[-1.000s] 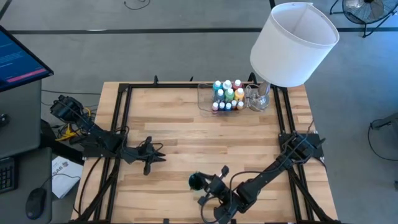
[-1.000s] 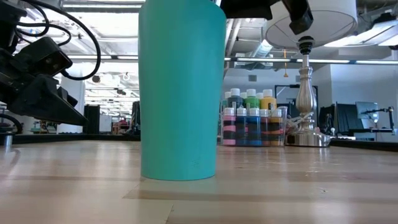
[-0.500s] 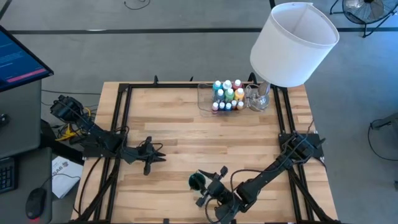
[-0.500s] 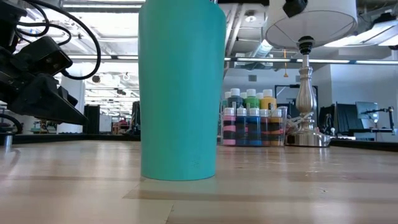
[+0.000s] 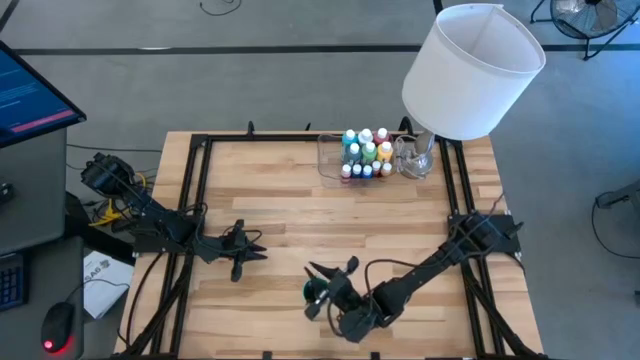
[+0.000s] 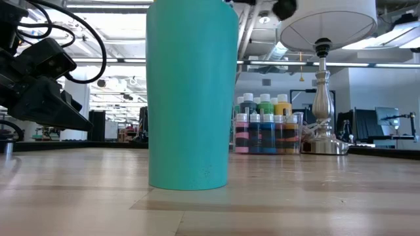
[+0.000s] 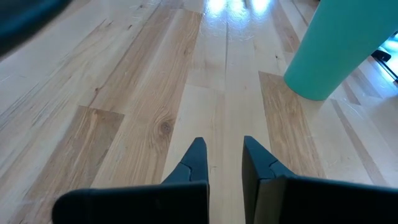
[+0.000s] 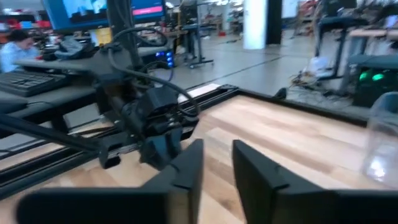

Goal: Pick & Place Paint Supplies
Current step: Return to Home Position

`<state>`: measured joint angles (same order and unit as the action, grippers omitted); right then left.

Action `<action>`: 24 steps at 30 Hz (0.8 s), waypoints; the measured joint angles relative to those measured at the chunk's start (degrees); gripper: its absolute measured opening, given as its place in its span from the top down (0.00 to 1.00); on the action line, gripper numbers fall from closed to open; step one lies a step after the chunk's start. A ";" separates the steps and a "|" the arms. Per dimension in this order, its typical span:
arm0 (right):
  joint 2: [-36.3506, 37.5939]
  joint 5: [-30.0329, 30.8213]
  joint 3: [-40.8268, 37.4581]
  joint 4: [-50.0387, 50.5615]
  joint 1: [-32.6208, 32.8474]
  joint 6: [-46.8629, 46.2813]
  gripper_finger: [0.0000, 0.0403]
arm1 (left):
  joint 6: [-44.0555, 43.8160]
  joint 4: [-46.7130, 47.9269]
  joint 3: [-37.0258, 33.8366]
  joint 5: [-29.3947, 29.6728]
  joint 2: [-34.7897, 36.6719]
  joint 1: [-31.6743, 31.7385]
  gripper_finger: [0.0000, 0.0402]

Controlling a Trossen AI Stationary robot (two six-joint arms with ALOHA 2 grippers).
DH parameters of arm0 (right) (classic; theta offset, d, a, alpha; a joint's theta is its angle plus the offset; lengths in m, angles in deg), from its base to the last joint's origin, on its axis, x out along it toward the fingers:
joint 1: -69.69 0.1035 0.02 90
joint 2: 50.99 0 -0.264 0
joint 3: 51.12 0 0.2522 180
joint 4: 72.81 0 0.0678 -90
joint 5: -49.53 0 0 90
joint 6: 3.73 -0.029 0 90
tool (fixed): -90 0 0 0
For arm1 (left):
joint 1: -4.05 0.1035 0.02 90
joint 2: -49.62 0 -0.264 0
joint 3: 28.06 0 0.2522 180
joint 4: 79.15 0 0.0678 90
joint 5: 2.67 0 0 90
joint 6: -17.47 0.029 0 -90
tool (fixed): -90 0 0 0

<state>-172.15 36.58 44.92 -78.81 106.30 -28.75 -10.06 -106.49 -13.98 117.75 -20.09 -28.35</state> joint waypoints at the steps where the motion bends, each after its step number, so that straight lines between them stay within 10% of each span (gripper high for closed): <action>1: 0.17 -1.17 0.00 0.10 -0.38 -0.36 0.81 | 0.00 -0.02 0.00 0.00 0.00 0.00 1.00; 6: 1.23 -6.59 -0.04 0.82 -1.43 -2.09 0.98 | 0.00 -0.02 0.00 -0.02 0.00 0.00 1.00; 24: 6.39 -11.60 -0.01 32.83 -0.12 -34.96 1.00 | 0.07 -0.20 0.00 0.11 0.00 -0.66 1.00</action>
<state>-165.76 24.98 44.90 -45.98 106.18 -63.71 -10.00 -106.69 -13.98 117.86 -20.09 -29.01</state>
